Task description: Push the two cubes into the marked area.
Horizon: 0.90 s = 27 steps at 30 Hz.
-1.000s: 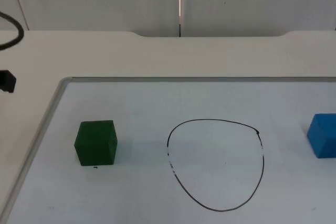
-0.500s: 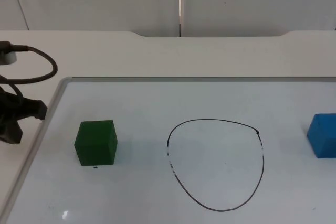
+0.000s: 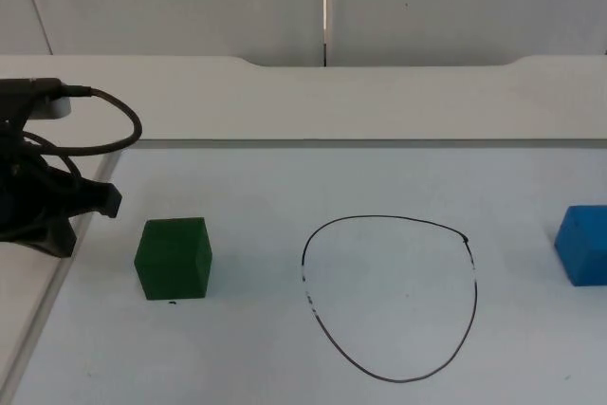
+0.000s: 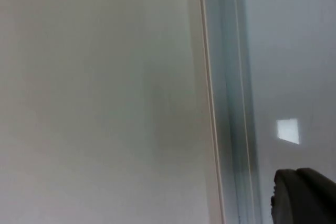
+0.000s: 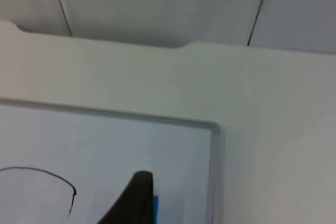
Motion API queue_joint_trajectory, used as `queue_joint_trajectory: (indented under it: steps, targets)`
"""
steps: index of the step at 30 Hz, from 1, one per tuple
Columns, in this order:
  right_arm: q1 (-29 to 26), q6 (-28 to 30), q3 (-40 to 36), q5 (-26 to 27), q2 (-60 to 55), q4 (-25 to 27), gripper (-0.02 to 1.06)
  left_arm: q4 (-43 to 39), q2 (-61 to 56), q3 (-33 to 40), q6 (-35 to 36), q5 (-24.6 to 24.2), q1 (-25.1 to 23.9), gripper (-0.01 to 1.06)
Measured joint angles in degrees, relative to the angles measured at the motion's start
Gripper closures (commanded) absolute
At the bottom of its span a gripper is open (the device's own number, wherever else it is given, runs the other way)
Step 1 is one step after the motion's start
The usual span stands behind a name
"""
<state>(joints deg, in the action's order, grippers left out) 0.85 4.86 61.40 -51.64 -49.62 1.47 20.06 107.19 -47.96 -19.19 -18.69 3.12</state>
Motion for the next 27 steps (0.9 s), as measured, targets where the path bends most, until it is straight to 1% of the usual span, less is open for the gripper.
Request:
queue_joint_trajectory:
  steps: [3,15,20,27]
  targets:
    - [0.0,0.1,0.0,-1.4,-1.7,0.0,0.04,0.2,0.2,-0.1,0.0,0.3,0.0,1.05]
    - [0.0,0.2,0.0,-2.0,-2.1,0.0,0.04,1.1,0.9,-0.5,0.0,0.2,0.2,1.05]
    - [0.0,0.2,0.0,-2.0,-2.1,0.0,0.04,2.2,0.9,-1.1,0.0,0.5,3.6,1.05]
    - [0.0,0.2,0.0,-2.0,-2.1,0.0,0.04,2.4,0.9,-1.9,1.5,0.2,6.4,1.05]
